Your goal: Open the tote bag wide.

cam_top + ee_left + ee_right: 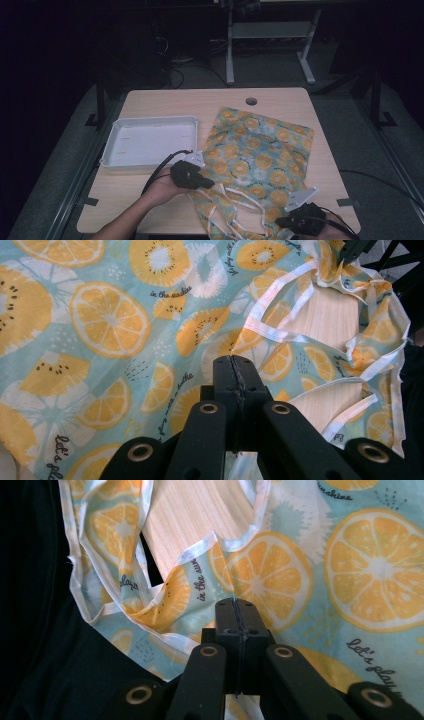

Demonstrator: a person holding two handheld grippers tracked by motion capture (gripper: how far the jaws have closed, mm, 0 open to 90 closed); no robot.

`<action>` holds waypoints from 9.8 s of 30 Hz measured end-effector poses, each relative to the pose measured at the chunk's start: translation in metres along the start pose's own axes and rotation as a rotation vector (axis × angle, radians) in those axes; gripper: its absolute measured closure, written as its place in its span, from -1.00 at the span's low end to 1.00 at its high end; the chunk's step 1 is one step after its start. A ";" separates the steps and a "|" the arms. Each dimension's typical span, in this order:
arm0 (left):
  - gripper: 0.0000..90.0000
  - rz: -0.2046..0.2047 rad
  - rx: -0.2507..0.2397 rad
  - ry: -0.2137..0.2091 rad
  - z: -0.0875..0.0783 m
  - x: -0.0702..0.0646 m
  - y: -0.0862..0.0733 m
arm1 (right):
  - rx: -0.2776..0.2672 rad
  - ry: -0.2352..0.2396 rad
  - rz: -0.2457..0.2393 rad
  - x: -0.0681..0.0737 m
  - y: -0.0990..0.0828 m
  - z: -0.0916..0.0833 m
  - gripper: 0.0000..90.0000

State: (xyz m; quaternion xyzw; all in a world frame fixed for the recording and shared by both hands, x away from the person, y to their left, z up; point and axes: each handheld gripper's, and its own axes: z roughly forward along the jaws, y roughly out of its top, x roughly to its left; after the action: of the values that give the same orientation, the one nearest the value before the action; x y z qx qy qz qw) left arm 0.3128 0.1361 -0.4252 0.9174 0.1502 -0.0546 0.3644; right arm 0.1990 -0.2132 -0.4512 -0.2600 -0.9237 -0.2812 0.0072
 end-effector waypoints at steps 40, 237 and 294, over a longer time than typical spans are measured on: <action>1.00 0.025 -0.178 0.094 -0.035 0.031 0.053 | -0.241 -0.228 0.090 -0.064 0.026 -0.068 1.00; 1.00 0.092 -0.042 0.238 -0.028 0.033 0.074 | -0.284 -0.263 0.129 -0.081 0.066 -0.070 0.99; 1.00 -0.025 0.161 0.299 0.054 0.093 0.072 | -0.187 -0.119 0.081 -0.082 0.084 -0.042 1.00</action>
State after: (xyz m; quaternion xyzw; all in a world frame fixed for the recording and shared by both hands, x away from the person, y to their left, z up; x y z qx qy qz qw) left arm 0.4238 0.0711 -0.4373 0.9397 0.2091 0.0659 0.2625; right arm 0.3055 -0.2147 -0.3856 -0.3127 -0.8810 -0.3498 -0.0608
